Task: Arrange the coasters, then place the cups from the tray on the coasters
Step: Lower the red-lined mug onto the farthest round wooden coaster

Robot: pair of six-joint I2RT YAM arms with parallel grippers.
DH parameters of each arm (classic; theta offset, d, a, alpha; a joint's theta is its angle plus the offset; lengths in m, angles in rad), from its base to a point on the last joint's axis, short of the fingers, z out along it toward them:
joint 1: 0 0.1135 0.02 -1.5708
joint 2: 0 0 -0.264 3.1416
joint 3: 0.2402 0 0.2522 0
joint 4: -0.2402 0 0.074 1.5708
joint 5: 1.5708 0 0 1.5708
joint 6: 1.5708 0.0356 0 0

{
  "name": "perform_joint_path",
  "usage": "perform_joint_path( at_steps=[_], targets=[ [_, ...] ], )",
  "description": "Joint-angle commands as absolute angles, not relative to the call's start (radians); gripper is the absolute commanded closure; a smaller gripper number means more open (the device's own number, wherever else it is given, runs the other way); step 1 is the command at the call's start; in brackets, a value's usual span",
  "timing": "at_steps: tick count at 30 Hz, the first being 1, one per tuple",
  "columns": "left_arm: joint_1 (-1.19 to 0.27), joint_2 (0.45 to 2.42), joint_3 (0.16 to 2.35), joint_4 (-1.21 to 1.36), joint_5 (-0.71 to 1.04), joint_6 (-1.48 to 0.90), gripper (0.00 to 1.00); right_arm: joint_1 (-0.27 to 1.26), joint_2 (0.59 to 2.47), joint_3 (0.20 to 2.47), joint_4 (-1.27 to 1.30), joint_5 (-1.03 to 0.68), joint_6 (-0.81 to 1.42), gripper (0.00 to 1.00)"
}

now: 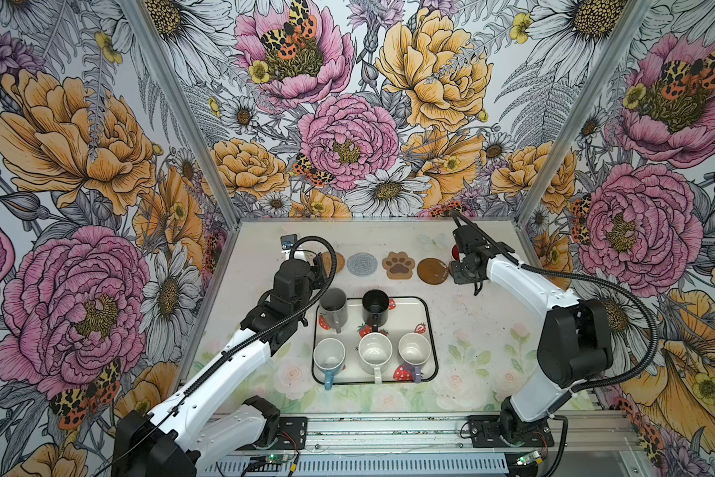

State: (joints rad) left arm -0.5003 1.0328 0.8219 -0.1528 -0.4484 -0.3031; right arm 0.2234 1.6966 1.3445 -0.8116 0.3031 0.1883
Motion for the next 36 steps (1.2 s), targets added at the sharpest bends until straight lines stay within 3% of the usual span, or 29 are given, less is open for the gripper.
perform_joint_path(
  at_steps=[1,14,36],
  targets=[
    [-0.486,1.023,0.806,-0.141,-0.432,-0.290,0.41,0.202,1.720,1.422,-0.754,0.360,0.181,1.00],
    [-0.477,1.024,0.802,-0.143,-0.428,-0.294,0.41,0.147,1.887,1.497,-0.697,0.332,0.194,1.00],
    [-0.472,1.034,0.805,-0.145,-0.424,-0.299,0.41,0.099,1.944,1.476,-0.618,0.197,0.238,1.00]
  ],
)
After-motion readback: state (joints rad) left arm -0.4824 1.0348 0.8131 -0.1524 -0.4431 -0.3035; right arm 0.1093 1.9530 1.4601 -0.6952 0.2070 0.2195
